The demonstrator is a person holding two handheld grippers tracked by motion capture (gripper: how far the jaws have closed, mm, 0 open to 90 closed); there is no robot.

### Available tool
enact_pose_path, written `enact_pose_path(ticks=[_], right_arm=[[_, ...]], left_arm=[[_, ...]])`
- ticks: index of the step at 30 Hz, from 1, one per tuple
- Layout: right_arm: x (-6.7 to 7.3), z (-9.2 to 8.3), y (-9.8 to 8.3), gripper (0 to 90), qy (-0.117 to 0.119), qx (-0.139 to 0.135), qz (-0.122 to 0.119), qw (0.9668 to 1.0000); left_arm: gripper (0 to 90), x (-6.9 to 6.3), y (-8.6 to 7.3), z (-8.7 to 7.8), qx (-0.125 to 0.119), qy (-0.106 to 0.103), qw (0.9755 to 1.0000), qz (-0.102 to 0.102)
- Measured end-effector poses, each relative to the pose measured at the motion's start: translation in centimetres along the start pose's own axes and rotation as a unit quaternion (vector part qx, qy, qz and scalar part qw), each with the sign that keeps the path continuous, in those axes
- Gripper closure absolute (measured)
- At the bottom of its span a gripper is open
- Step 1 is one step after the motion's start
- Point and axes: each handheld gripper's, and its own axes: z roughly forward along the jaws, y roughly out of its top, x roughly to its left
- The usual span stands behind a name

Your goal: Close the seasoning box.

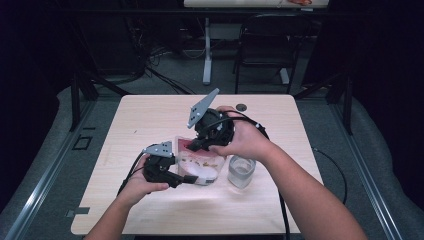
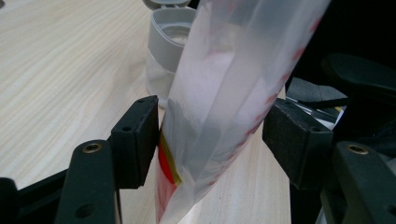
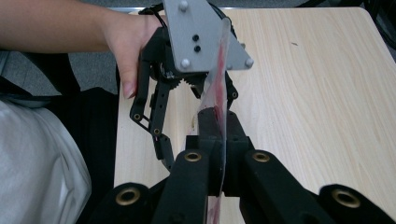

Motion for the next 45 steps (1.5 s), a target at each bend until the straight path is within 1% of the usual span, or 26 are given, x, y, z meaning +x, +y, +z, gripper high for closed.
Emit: enact_pose_path(ticks=[2, 4, 9, 12, 14, 15, 19, 23, 28, 31, 35, 36, 39, 40, 42, 45], right_arm=[[0.0, -0.1, 0.1, 90.0, 0.0, -0.002, -0.001, 1.0], [0.1, -0.3, 0.2, 90.0, -0.002, -0.002, -0.004, 1.0], [0.0, -0.7, 0.1, 90.0, -0.003, -0.006, -0.003, 1.0], [0.0, -0.9, 0.1, 90.0, -0.002, -0.012, -0.002, 0.9999], [0.1, -1.0, 0.1, 90.0, -0.004, -0.014, 0.0, 0.9999], [0.1, -1.0, 0.1, 90.0, -0.004, -0.014, -0.001, 0.9999], [0.1, -1.1, 0.2, 90.0, -0.004, -0.014, -0.003, 0.9999], [0.1, -1.1, 0.2, 90.0, -0.005, -0.015, -0.004, 0.9999], [0.1, -1.2, 0.1, 90.0, -0.005, -0.013, -0.004, 0.9999], [0.0, -1.2, 0.0, 90.0, -0.003, -0.019, 0.002, 0.9998], [-0.2, -1.4, -0.2, 90.0, -0.004, -0.019, 0.003, 0.9998], [-0.2, -1.4, -0.3, 90.0, -0.005, -0.021, 0.006, 0.9997], [-0.4, -1.5, -0.4, 89.9, -0.003, -0.019, 0.004, 0.9998], [-0.3, -1.5, -0.5, 89.8, -0.003, -0.024, 0.007, 0.9997], [-0.3, -1.5, -0.5, 89.6, -0.004, -0.026, 0.007, 0.9996], [-0.3, -1.5, -0.5, 89.2, -0.006, -0.029, 0.006, 0.9995]], left_arm=[[35.8, 0.0, -0.1, 0.4, 0.008, 0.002, 1.0, 0.001], [35.8, 0.1, -0.2, 0.4, 0.005, -0.003, 1.0, -0.002], [35.9, 0.4, -0.4, 0.6, 0.012, 0.002, 0.9999, -0.007], [36.3, 0.5, -0.7, 0.8, 0.004, 0.001, 0.9999, -0.013], [36.4, 0.6, -0.8, 0.8, 0.004, 0.001, 0.9999, -0.013], [36.6, 0.6, -0.8, 0.8, 0.004, 0.004, 0.9999, -0.012], [38.6, 0.6, -0.9, 0.9, -0.001, -0.005, 1.0, -0.007], [43.3, 0.6, -1.0, 1.0, 0.0, -0.011, 0.9999, 0.001], [47.6, 0.5, -1.1, 1.1, 0.0, -0.006, 0.9999, 0.013], [50.4, 0.4, -1.1, 1.0, 0.004, -0.003, 0.9998, 0.018], [54.9, 0.3, -1.0, 1.0, 0.005, -0.004, 0.9998, 0.018], [55.5, 0.2, -1.0, 1.0, 0.006, -0.004, 0.9998, 0.017], [56.5, 0.2, -1.0, 1.0, 0.007, -0.006, 0.9998, 0.017], [56.9, 0.2, -1.0, 1.0, 0.007, -0.004, 0.9998, 0.017], [57.5, 0.3, -1.0, 0.9, 0.005, 0.003, 0.9999, 0.015], [58.7, 0.3, -1.0, 0.7, 0.008, 0.007, 0.9999, 0.012]])
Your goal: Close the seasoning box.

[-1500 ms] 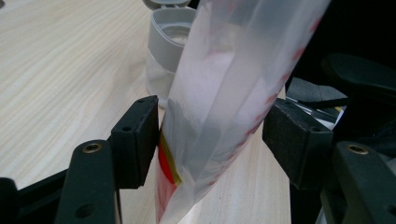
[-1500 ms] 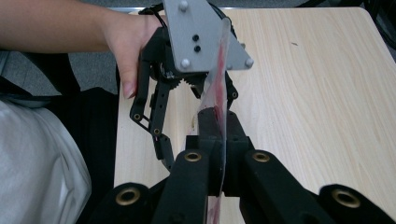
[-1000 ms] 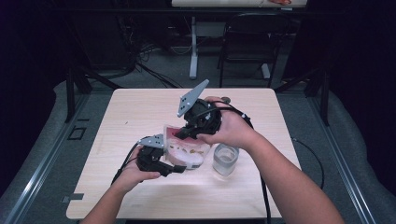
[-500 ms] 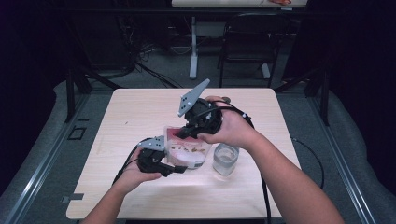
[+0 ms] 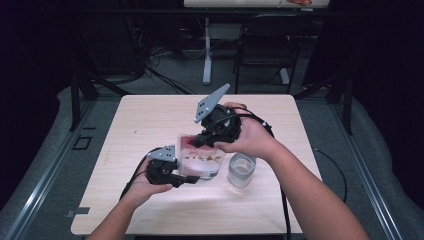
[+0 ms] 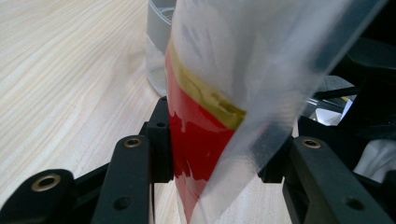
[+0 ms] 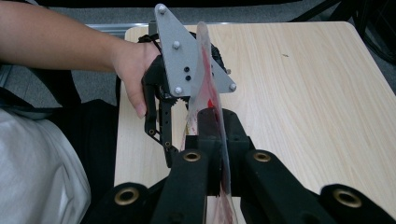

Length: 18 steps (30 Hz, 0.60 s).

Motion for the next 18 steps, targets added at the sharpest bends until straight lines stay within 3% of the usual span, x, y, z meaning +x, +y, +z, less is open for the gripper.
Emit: enact_pose_path(ticks=[6, 18], right_arm=[[-0.1, 0.1, -0.5, 86.2, -0.004, -0.008, 0.011, 0.9999], [-0.4, 0.1, -2.0, 84.4, -0.018, 0.001, 0.025, 0.9995]], left_arm=[[59.6, 0.0, 0.0, 0.1, 0.011, 0.005, 0.9999, -0.005], [60.3, 0.2, -0.2, 0.6, 0.046, 0.011, 0.9988, -0.014]])
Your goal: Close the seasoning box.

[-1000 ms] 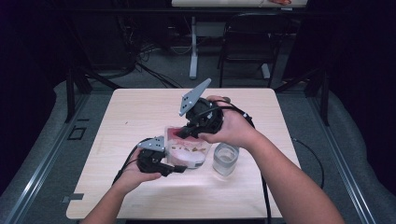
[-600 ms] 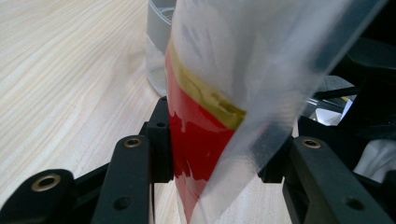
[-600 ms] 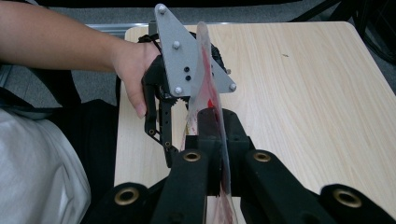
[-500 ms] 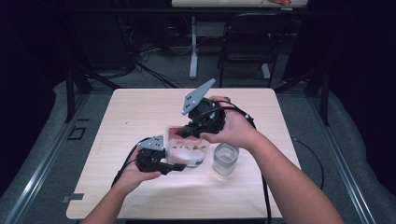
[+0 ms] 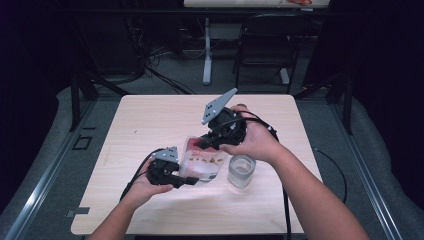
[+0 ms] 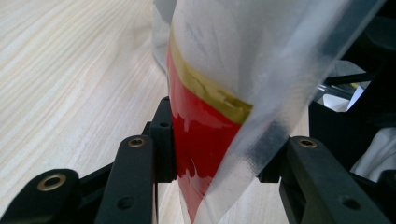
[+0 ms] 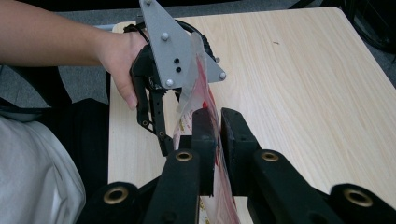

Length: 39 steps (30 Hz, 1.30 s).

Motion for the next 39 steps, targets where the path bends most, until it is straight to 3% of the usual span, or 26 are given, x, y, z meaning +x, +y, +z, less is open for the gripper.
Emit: enact_pose_path(ticks=[10, 18, 29, 37, 39], right_arm=[[-0.4, -0.5, -0.9, 82.5, -0.009, -0.003, 0.013, 0.9999], [-0.5, -0.6, -1.6, 88.1, -0.015, -0.004, 0.015, 0.9998], [-0.8, -0.5, -3.5, 90.0, -0.024, -0.017, 0.029, 0.9991], [-1.0, -0.1, -5.0, 90.0, -0.027, -0.024, 0.043, 0.9984], [-1.1, 0.0, -5.4, 90.0, -0.025, -0.026, 0.049, 0.9981]], left_arm=[[60.5, 0.2, -0.2, 0.0, 0.019, 0.014, 0.9997, -0.003], [60.7, 0.3, -0.3, -0.1, 0.032, 0.024, 0.9992, -0.002], [61.4, 0.7, -0.7, -0.6, 0.035, 0.016, 0.9993, -0.003], [61.8, 0.7, -0.9, -0.7, 0.049, 0.031, 0.9983, -0.005], [61.9, 0.8, -1.0, -0.7, 0.049, 0.022, 0.9985, -0.006]])
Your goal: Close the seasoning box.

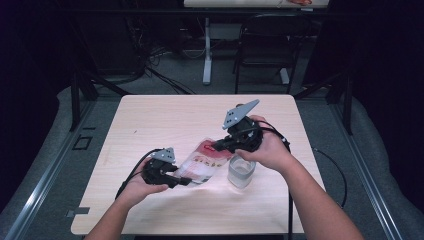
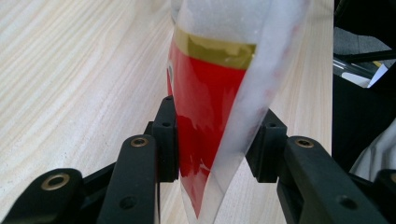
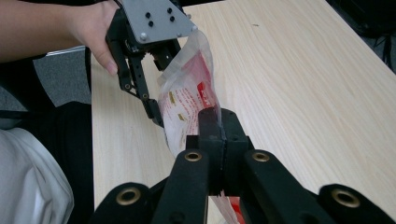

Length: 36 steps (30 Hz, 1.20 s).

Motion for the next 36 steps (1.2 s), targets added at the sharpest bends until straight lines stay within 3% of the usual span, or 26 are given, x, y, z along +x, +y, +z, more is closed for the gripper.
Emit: enact_pose_path(ticks=[15, 36], right_arm=[[-0.5, 1.1, -3.4, 90.0, 0.003, -0.027, 0.034, 0.999], [-0.9, 2.2, -4.3, 89.7, 0.011, -0.052, 0.051, 0.9973]], left_arm=[[62.3, -0.1, -0.8, 0.1, 0.026, 0.012, 0.9996, -0.007], [63.0, 0.3, -1.4, -1.1, 0.035, 0.011, 0.9992, -0.018]])
